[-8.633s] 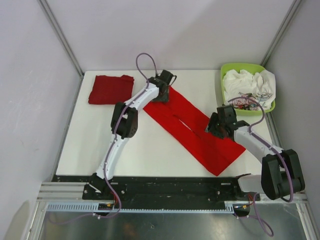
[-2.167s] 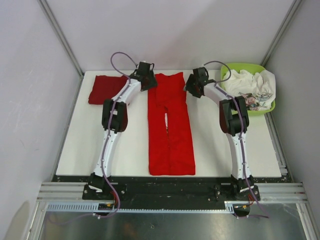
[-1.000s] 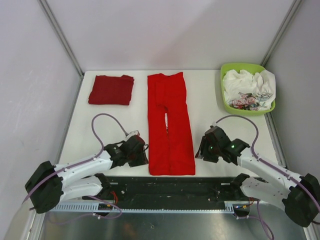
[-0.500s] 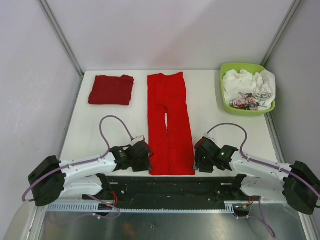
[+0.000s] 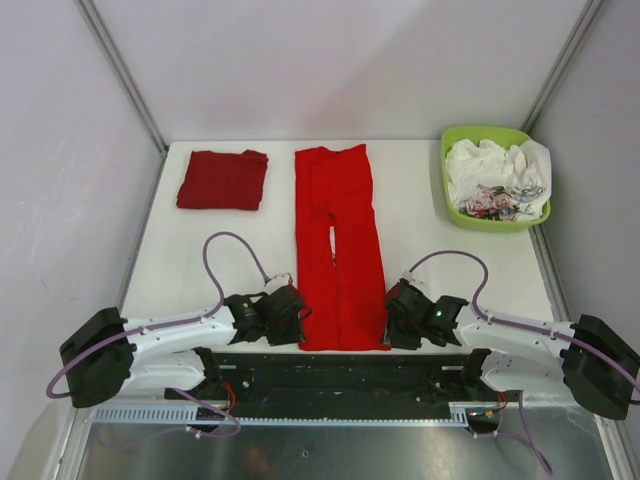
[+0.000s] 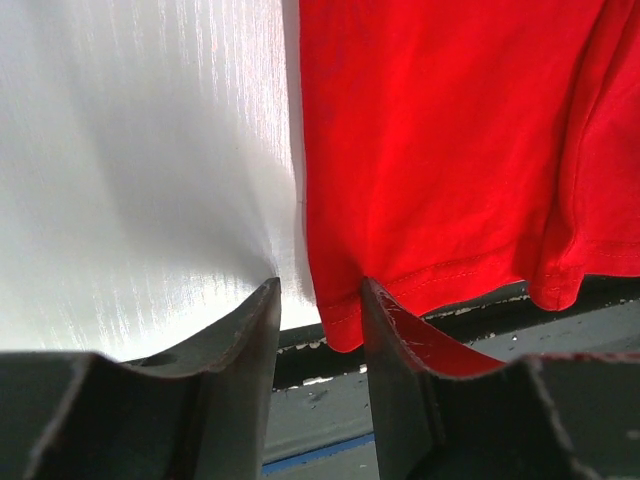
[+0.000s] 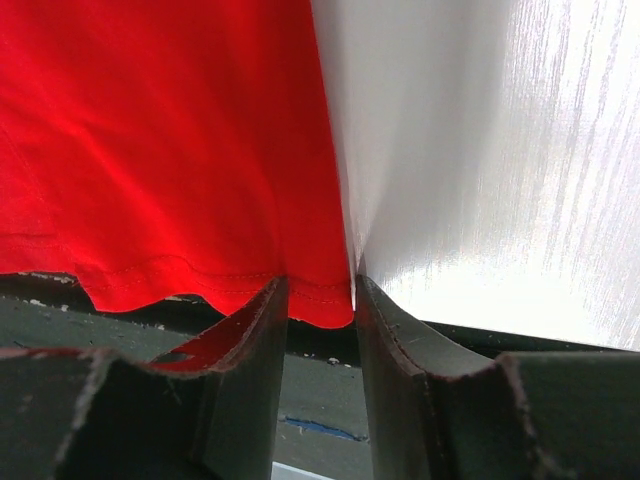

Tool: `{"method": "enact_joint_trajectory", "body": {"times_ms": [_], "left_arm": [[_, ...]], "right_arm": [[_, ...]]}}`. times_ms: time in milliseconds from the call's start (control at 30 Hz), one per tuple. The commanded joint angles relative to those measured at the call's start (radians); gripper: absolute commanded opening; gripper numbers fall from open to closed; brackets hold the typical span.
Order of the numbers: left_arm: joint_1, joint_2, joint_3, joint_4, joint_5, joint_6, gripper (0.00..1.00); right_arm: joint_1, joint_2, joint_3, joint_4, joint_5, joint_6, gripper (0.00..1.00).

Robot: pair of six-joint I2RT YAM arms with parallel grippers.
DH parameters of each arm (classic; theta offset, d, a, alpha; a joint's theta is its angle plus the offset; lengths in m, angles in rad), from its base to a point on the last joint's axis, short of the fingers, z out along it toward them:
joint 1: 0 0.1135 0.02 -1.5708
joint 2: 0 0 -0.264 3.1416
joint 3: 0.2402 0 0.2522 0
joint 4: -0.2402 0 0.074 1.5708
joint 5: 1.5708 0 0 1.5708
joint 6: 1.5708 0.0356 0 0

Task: Fold and stack the t-shirts
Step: Grab the bottom of the folded rectangular tshirt with both arms

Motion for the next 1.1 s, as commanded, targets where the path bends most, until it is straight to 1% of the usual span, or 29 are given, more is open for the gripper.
{"method": "enact_joint_trajectory", "body": {"times_ms": [0, 267, 533, 767, 1067], "left_arm": [[-0.018, 0.019, -0.027, -0.011, -0.03, -0.037, 0.42], [-0.047, 0.054, -0.028, -0.01, -0.021, -0.054, 0.38], [-0.054, 0.038, -0.053, -0.04, -0.009, -0.065, 0.34], [-0.053, 0.009, -0.05, -0.097, -0.041, -0.075, 0.35], [-0.053, 0.005, -0.052, -0.106, -0.049, -0.076, 0.35]], "right_arm": [[0.013, 0.003, -0.019, -0.002, 0.044, 0.028, 0.38], [0.018, 0.004, -0.021, -0.003, 0.045, 0.031, 0.36], [0.022, 0.01, -0.025, 0.001, 0.045, 0.034, 0.33], [0.029, 0.018, -0.026, 0.009, 0.042, 0.035, 0.3], [0.043, 0.037, -0.027, 0.018, 0.041, 0.038, 0.25]]}}
